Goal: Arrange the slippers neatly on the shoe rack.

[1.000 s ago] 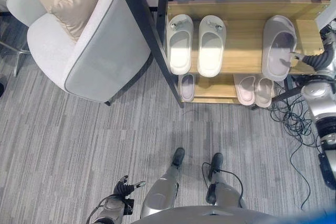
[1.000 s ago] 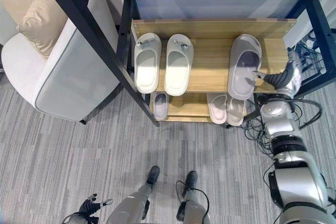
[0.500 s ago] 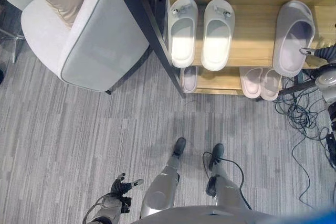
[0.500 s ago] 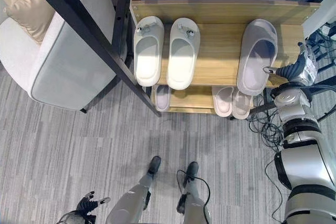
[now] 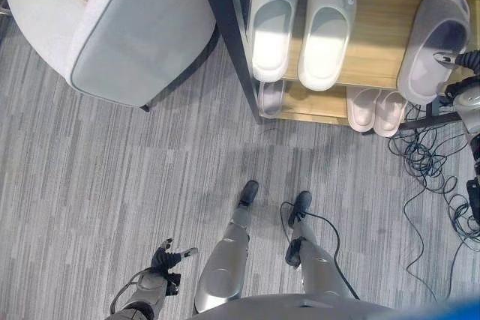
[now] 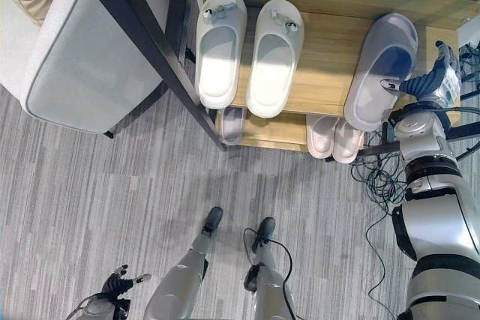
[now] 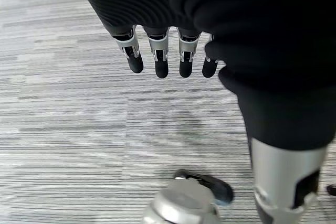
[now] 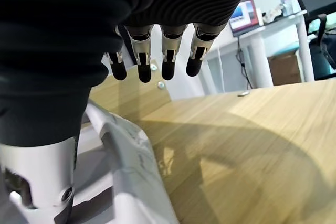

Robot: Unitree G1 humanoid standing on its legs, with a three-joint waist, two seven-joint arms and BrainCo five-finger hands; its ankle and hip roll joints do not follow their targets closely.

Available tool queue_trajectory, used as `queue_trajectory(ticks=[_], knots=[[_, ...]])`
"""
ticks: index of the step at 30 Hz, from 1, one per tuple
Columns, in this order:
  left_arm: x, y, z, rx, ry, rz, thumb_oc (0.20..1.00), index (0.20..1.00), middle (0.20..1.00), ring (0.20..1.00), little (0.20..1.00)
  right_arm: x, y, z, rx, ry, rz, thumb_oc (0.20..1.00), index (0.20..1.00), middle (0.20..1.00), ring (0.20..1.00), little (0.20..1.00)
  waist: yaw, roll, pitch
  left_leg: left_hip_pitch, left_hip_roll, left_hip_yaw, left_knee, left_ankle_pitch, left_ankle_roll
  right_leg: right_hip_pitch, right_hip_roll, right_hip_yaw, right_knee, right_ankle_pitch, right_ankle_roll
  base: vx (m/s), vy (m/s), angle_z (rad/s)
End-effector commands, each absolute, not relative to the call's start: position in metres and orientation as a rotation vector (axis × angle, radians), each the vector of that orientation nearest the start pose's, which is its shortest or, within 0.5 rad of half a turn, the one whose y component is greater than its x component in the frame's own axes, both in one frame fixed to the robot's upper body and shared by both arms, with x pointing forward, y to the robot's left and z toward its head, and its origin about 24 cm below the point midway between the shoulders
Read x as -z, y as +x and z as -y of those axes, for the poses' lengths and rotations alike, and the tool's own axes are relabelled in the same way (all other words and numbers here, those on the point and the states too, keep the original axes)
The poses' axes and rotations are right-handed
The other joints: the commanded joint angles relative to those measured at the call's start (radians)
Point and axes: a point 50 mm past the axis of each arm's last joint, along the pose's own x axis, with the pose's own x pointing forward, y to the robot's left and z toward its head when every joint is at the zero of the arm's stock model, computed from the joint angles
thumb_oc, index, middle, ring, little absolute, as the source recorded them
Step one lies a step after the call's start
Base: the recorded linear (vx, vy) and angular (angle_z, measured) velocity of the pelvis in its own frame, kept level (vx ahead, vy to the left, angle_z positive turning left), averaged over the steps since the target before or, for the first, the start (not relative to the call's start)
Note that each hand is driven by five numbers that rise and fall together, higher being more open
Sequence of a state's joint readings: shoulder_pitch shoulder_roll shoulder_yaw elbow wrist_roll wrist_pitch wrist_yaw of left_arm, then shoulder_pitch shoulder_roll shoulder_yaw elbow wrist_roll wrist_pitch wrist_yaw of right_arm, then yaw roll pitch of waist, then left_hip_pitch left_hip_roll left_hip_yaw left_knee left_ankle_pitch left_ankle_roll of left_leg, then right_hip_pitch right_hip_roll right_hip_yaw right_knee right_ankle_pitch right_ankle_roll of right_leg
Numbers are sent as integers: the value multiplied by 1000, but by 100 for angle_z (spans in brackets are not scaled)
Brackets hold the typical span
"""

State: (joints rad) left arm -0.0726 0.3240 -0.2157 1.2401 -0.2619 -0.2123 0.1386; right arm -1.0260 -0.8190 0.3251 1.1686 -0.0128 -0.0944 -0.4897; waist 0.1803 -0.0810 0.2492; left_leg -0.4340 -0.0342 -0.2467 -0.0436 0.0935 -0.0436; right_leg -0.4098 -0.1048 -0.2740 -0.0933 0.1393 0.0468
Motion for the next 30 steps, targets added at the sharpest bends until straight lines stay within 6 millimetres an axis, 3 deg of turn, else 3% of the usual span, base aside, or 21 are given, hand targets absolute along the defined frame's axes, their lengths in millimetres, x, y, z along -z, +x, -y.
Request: queue_trajectory(ticks=[1, 11, 17, 18, 19, 20, 30], knots=[[132, 129, -286, -346, 325, -962, 1000, 1000, 1000, 1000, 1000, -235, 368, 343, 781, -852, 186, 1000, 1000, 1000, 1000, 1000, 37, -27, 12, -5, 16, 11, -44, -3, -58, 132, -63, -39, 6, -89, 129, -14, 4, 7], [130, 134, -286, -372, 306, -952, 1000, 1000, 1000, 1000, 1000, -242, 377, 325, 770, -813, 239, 1000, 1000, 1000, 1000, 1000, 41, -38, 20, -14, 11, 8, -44, -2, -57, 124, -64, -41, 6, -85, 128, -5, 5, 1], [129, 140, -284, -363, 312, -937, 1000, 1000, 1000, 1000, 1000, -244, 375, 332, 795, -815, 218, 1000, 1000, 1000, 1000, 1000, 37, -38, 20, -14, 9, 9, -44, -5, -55, 124, -67, -43, 6, -82, 127, 0, 0, 0], [129, 140, -284, -364, 313, -936, 1000, 1000, 1000, 1000, 1000, -245, 374, 333, 796, -829, 213, 881, 881, 881, 881, 881, 37, -37, 21, -15, 9, 9, -44, -3, -56, 123, -67, -43, 6, -81, 128, 0, 0, 0], [129, 139, -285, -365, 315, -936, 1000, 1000, 1000, 1000, 1000, -246, 374, 334, 795, -851, 204, 595, 595, 595, 595, 595, 38, -37, 22, -17, 9, 10, -44, -2, -56, 121, -67, -43, 6, -80, 128, 0, 0, 0], [129, 138, -286, -369, 319, -939, 1000, 1000, 1000, 1000, 1000, -246, 376, 334, 776, -926, 181, 200, 200, 200, 200, 200, 39, -39, 22, -18, 9, 8, -44, -1, -55, 119, -67, -43, 6, -79, 128, 0, 0, 0], [129, 138, -285, -351, 342, -936, 1000, 1000, 1000, 1000, 1000, -231, 375, 338, 769, -1119, 85, 200, 200, 200, 200, 200, 42, -37, 14, -9, 8, 9, -44, -2, -53, 130, -68, -46, 6, -80, 130, 0, 0, 0]])
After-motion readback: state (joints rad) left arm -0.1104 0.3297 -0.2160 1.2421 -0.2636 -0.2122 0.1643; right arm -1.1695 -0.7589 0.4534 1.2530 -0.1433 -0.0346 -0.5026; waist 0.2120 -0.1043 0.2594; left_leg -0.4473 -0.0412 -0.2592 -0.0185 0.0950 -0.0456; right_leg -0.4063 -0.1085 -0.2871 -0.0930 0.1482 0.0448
